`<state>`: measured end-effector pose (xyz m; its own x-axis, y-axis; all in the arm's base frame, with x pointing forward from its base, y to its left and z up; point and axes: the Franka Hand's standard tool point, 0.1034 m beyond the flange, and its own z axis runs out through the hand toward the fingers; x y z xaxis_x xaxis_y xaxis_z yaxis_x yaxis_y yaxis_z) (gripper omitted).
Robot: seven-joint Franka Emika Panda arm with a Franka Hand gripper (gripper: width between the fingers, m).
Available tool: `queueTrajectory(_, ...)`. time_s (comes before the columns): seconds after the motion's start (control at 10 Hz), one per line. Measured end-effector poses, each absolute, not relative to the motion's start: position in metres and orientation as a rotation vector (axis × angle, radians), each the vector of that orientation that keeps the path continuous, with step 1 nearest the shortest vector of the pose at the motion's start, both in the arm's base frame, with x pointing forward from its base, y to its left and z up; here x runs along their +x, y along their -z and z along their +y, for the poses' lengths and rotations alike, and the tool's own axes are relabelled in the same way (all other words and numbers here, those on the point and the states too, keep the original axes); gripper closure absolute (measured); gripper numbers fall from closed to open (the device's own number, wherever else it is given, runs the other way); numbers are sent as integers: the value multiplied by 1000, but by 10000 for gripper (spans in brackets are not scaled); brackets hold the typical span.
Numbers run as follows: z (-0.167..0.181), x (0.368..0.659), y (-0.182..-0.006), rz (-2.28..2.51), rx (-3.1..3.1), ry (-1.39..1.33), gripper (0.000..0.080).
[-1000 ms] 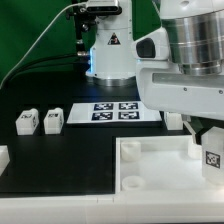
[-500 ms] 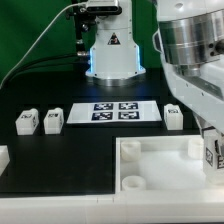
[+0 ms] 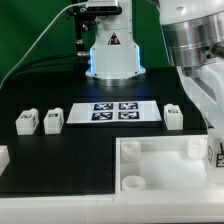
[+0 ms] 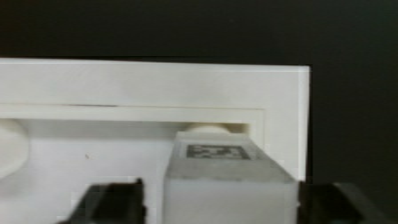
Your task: Assemble one leg
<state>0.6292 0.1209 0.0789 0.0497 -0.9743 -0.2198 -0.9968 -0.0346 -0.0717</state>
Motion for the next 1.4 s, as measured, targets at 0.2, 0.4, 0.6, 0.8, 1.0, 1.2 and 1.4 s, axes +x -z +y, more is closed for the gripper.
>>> queueTrajectory(0.2,121,627,-78,1709,-2394,-118,164)
queueTrajectory(0.4,136,622,-79,1420,-2625,-94,153)
queueTrajectory(0.6,135,623,-79,1109,-2763,-63,150)
queueTrajectory(0.8,133,622,-79,673,-2933,-43,150)
queueTrajectory(1.0,124,628,-80,313,-2992,-8,150)
queueTrajectory(1.2,112,630,-78,12,-3009,12,150)
queueTrajectory(1.4,114,629,-78,96,-3005,5,313)
